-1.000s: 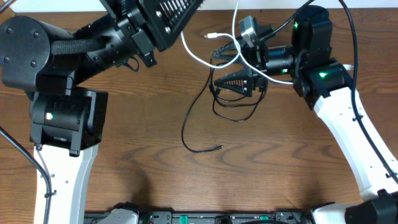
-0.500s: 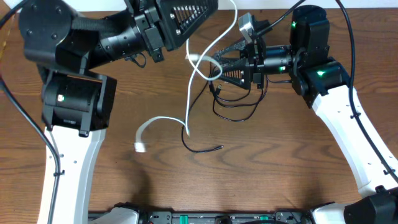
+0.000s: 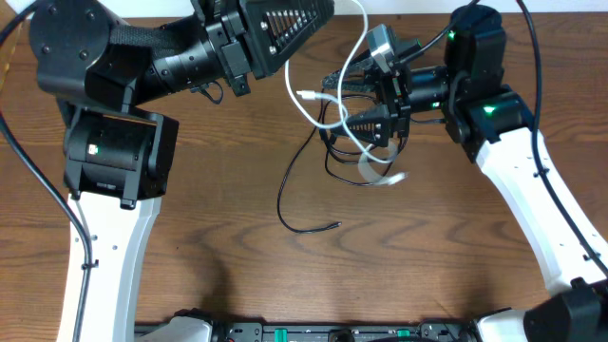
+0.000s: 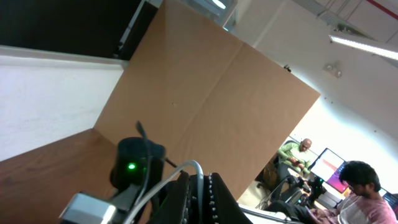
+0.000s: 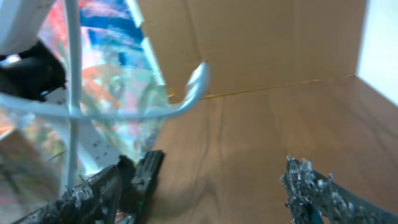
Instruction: Untangle cables
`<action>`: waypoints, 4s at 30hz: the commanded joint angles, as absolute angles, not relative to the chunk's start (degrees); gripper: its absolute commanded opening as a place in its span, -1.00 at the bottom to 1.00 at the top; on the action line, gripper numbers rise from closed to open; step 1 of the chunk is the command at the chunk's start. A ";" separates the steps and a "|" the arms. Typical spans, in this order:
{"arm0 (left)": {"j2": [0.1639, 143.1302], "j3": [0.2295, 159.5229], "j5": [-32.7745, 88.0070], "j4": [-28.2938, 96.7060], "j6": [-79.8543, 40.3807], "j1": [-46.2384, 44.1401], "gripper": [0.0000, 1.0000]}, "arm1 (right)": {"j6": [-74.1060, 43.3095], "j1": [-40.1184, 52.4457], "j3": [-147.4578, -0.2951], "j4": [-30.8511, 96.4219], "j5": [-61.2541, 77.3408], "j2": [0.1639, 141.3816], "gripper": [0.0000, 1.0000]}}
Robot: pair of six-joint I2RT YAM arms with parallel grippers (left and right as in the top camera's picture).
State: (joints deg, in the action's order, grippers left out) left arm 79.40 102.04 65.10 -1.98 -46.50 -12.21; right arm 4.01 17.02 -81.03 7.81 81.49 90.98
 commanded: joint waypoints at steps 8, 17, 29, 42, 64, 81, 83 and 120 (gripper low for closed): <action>79.09 102.56 66.50 -2.46 -46.19 -12.23 -0.85 | 3.90 14.35 -81.69 5.98 88.88 94.83 0.57; 79.09 102.56 66.43 -2.48 -46.19 -12.23 -0.85 | -3.51 12.32 -81.69 -1.54 89.34 94.85 0.59; 79.09 102.56 66.43 -2.48 -46.15 -12.23 -0.85 | -4.69 18.79 -81.69 -1.98 89.36 94.85 0.60; 79.11 102.56 66.46 0.36 -39.33 -12.16 -0.85 | -5.15 18.96 -81.67 3.46 85.76 94.85 -0.73; 88.71 102.56 67.11 21.34 -20.91 -12.23 -0.85 | 15.29 14.57 -81.21 26.13 78.94 98.54 0.27; 88.73 102.56 66.96 17.72 -23.88 -11.97 -0.85 | 13.45 19.07 -81.21 21.10 79.33 108.42 -0.68; 88.73 102.54 66.87 17.98 -23.68 -11.42 -0.85 | 6.94 17.65 -81.23 19.03 76.77 108.18 -0.97; 88.75 97.56 30.35 54.98 -3.01 -7.49 0.94 | -16.21 -24.34 -87.70 12.95 6.92 105.56 -0.98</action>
